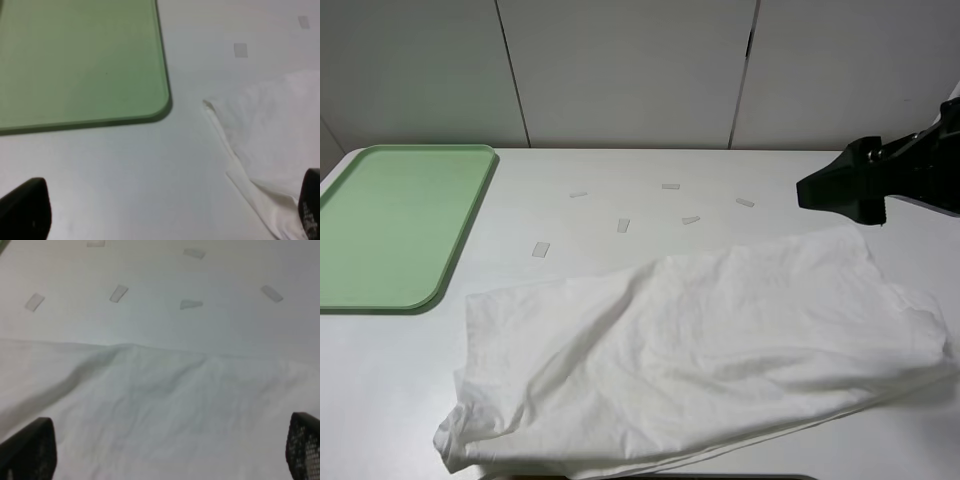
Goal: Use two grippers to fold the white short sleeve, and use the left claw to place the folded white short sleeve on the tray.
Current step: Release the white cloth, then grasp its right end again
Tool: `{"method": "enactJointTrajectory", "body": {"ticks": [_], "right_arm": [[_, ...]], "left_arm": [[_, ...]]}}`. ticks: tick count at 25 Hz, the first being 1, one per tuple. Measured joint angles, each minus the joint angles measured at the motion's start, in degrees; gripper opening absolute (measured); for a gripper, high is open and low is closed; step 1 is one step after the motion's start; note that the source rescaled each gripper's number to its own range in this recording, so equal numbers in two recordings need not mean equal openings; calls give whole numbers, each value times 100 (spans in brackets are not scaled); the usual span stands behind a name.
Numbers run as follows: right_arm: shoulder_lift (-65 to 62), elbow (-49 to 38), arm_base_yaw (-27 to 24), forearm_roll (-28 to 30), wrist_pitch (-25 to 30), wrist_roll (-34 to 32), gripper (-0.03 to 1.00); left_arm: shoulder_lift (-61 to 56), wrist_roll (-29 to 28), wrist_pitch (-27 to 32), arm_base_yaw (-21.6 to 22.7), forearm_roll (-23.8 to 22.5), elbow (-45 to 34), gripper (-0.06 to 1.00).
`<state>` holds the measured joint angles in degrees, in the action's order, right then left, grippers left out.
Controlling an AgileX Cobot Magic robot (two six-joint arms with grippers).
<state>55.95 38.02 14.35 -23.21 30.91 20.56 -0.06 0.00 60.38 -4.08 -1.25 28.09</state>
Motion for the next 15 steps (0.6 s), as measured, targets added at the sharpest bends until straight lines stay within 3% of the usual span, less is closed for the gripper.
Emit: {"method": "enactJointTrajectory", "body": {"ticks": [6, 15], "right_arm": [[0, 0, 0, -15, 415, -146, 100], [541, 0, 0, -21, 456, -330, 100]], "left_arm": [[0, 0, 0, 11, -18, 0, 100], [0, 0, 1, 11, -18, 0, 100]]}}
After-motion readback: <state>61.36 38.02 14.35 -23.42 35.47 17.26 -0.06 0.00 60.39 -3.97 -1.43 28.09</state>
